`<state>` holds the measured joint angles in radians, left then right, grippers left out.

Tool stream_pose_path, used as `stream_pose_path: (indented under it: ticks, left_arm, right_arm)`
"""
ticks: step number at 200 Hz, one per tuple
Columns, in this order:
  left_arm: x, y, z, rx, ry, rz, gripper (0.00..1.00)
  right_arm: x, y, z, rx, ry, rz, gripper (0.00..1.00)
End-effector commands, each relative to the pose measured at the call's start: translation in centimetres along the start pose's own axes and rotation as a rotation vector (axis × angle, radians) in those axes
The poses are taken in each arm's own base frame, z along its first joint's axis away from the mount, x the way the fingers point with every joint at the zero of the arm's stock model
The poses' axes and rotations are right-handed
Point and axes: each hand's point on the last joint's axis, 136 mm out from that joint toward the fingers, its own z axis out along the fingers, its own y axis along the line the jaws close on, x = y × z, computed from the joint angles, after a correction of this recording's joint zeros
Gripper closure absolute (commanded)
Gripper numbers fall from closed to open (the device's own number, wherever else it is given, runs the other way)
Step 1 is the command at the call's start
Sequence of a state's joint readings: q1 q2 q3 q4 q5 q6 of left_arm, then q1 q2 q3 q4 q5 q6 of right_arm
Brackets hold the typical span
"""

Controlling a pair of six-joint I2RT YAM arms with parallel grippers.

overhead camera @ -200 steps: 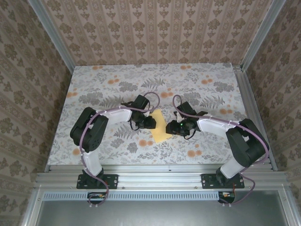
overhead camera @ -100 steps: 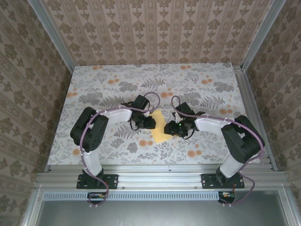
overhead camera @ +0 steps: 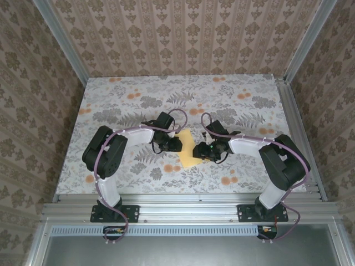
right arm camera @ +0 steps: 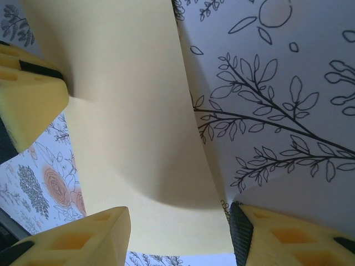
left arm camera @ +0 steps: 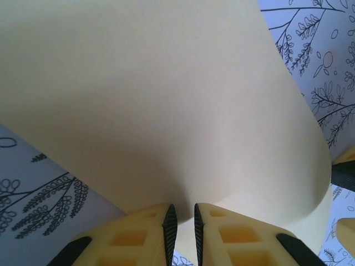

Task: Fold a paper plane with a square sheet of paper (pick it up from the middle)
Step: Third fold the triangle at the center of the table.

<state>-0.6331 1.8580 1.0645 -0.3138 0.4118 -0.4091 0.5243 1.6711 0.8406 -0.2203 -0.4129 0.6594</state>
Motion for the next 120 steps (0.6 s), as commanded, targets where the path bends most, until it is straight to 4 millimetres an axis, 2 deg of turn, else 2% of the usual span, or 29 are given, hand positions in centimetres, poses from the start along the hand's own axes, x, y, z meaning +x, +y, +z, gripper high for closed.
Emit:
stream_pose_path:
  ticks: [1, 120]
  left_arm:
    - [3.0, 2.8, 1.4, -0.078, 0.096, -0.023, 0.79]
    - [3.3, 3.1, 1.5, -0.067, 0.105, -0.029, 0.79]
  right_arm:
    - [0.0, 1.6, 0.5, -0.06, 0.019, -0.006, 0.46]
    - [-1.2, 4.9, -1.4, -0.313, -0.031, 0.052, 0.46]
